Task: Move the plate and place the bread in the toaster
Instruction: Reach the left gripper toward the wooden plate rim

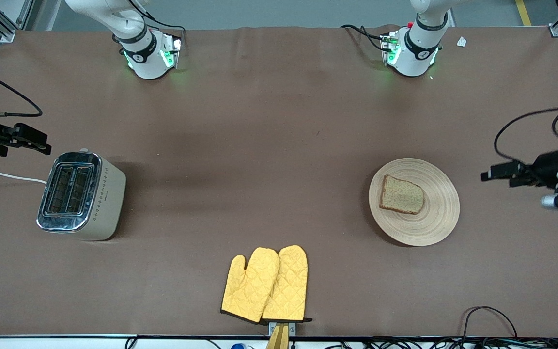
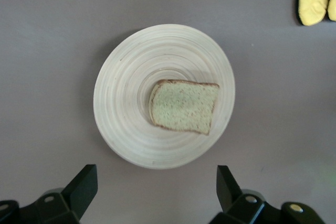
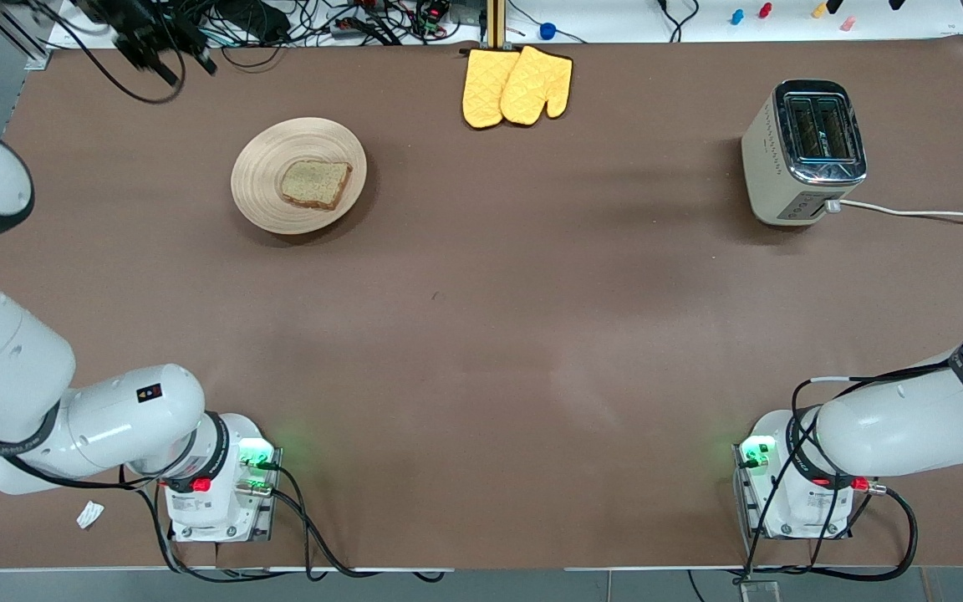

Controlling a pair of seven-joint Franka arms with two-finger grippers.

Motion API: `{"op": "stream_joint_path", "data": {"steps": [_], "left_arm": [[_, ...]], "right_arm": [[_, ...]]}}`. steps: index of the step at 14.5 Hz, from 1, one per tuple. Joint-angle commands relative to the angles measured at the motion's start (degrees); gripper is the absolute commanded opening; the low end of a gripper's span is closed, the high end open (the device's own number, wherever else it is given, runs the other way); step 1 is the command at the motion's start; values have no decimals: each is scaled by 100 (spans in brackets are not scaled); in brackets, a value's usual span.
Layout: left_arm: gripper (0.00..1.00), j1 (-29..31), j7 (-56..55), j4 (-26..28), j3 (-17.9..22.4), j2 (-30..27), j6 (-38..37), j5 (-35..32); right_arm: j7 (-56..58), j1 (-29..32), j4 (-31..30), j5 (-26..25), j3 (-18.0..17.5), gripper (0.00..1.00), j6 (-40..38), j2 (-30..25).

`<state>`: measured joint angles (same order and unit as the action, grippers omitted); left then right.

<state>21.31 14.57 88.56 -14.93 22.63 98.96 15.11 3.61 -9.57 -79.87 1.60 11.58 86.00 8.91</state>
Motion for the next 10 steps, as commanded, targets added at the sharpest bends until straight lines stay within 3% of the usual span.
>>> {"op": "stream_joint_path", "data": {"steps": [1,4,10], "left_arm": [[100,215,404,-199,-45,846,350,395],[100,462,1677,-199,-45,1681,939,817],[100,620,2673,-199,-45,2280,1125,976]], "right_arm": [[-97,-10,-99,24,-25,100,4,-144],[-97,-28,-117,33,-25,100,-4,-144],[-97,-1,-135,218,-7,100,-189,-135]]}}
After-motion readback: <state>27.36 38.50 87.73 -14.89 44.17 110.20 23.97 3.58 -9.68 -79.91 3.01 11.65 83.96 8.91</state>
